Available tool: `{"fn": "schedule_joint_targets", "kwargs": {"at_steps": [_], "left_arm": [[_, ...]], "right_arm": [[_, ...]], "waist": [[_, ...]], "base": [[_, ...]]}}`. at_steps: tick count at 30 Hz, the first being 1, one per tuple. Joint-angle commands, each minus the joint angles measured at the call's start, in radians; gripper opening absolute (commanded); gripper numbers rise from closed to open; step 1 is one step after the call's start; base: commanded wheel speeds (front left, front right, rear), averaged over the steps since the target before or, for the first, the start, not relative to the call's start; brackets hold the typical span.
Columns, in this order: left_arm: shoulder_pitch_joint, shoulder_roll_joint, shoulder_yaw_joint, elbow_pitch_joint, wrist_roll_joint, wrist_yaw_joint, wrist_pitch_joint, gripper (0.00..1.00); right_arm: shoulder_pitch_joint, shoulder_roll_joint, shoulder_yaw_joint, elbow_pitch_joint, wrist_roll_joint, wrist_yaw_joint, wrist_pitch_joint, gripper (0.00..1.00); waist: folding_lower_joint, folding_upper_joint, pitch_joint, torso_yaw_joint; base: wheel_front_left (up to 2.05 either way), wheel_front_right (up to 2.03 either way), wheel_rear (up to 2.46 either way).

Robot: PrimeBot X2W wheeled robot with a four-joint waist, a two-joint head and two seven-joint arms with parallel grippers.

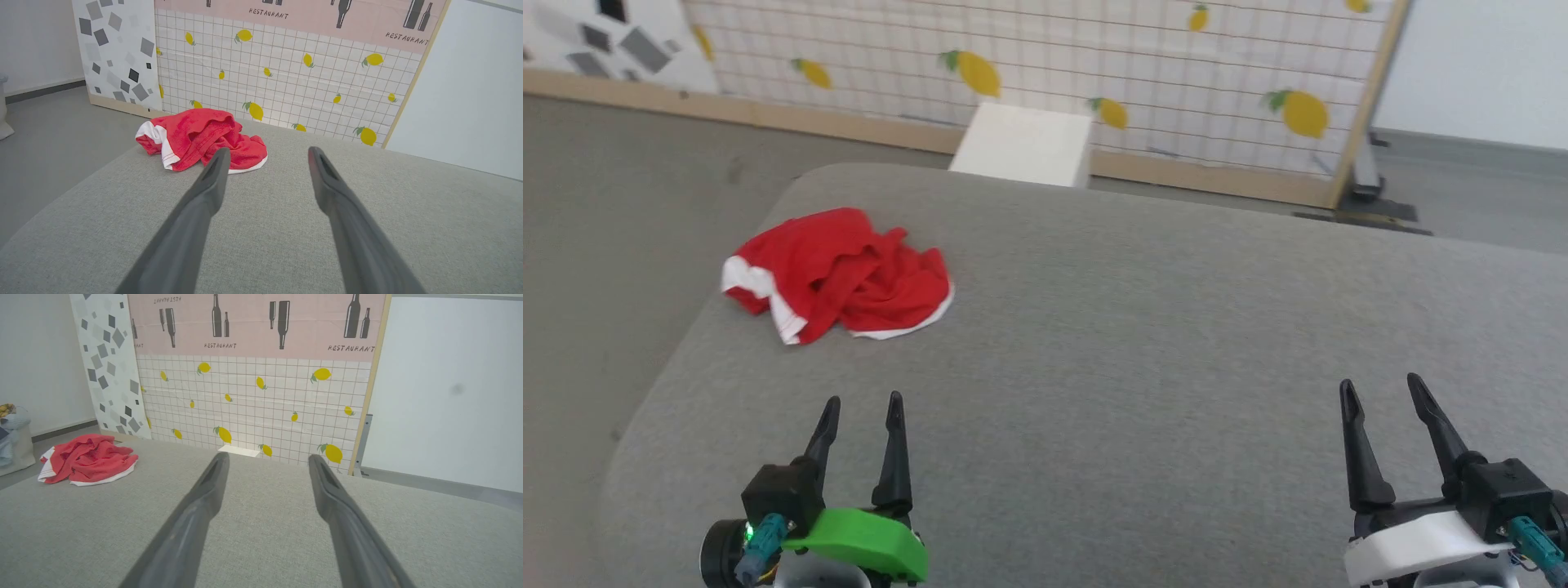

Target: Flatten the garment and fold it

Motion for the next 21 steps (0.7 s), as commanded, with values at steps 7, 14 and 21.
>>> {"fn": "schedule_joint_targets", "kwargs": {"at_steps": [7, 14, 21], "left_arm": [[0.008, 0.002, 0.02, 0.009, 0.014, -0.012, -0.018, 1.0], [0.012, 0.006, 0.046, 0.002, 0.023, -0.017, -0.018, 1.0], [0.012, 0.006, 0.054, 0.001, 0.033, -0.023, -0.018, 1.0]], "right_arm": [[0.007, 0.003, 0.008, 0.007, 0.021, -0.002, -0.02, 1.0], [-0.001, 0.003, 0.025, 0.018, 0.028, -0.002, -0.02, 1.0], [-0.004, 0.003, 0.031, 0.028, 0.027, -0.002, -0.02, 1.0]], "waist": [[0.0, 0.0, -0.008, 0.25], [0.0, 0.0, -0.003, 0.377], [0.0, 0.0, 0.002, 0.468]], "base": [[0.0, 0.0, 0.0], [0.0, 0.0, 0.0], [0.0, 0.0, 0.0]]}}
